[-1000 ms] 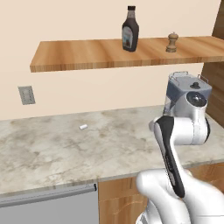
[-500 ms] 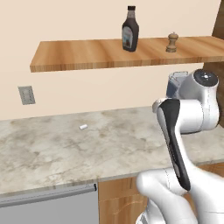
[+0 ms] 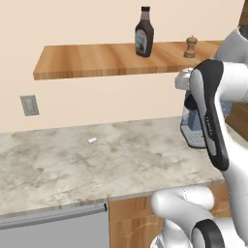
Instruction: There are various items on the counter. Only move the condiments/shakers into the cabinet.
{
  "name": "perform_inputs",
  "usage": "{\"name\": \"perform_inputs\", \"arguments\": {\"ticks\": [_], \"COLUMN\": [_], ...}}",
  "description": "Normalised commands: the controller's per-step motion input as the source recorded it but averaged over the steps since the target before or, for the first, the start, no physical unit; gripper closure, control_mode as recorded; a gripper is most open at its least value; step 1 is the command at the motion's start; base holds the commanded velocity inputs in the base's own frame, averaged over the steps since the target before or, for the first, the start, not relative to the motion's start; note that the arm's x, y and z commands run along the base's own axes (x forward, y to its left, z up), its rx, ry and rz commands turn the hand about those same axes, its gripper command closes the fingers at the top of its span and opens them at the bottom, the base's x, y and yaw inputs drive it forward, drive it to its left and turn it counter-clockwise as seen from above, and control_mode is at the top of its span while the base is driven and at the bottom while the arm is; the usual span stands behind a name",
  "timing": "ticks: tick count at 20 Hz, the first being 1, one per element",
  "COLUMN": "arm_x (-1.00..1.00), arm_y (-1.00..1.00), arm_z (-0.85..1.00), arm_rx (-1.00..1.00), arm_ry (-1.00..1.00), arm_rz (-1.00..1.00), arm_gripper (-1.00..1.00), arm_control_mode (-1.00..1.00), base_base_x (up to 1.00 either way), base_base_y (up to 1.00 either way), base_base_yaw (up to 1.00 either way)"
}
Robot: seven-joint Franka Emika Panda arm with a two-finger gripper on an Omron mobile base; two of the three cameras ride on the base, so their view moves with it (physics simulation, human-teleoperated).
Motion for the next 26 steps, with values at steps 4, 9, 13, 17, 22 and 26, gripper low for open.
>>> {"name": "perform_inputs", "arguments": {"ticks": [4,9,13,17,22,26], "arm_x": [0.18,0.00,-0.23,-0.03,0.16,0.46], "arm_y": [0.00,0.00,0.00,0.00,0.00,0.00], "arm_z": [1.00,0.16,0.58,0.58,0.03,0.00], "arm_rx": [-0.01,-0.01,0.00,0.00,0.00,0.00], "arm_ry": [0.09,-0.01,-0.43,-0.26,-0.01,0.02], "arm_rz": [-0.06,0.00,0.00,0.00,0.00,0.00], "arm_gripper": [1.00,1.00,1.00,1.00,1.00,1.00], "arm_control_mode": [-1.00,-1.00,-1.00,-1.00,-1.00,-1.00], "base_base_x": [0.00,0.00,0.00,0.00,0.00,0.00], "base_base_y": [0.00,0.00,0.00,0.00,0.00,0.00], "base_base_yaw": [0.00,0.00,0.00,0.00,0.00,0.00]}}
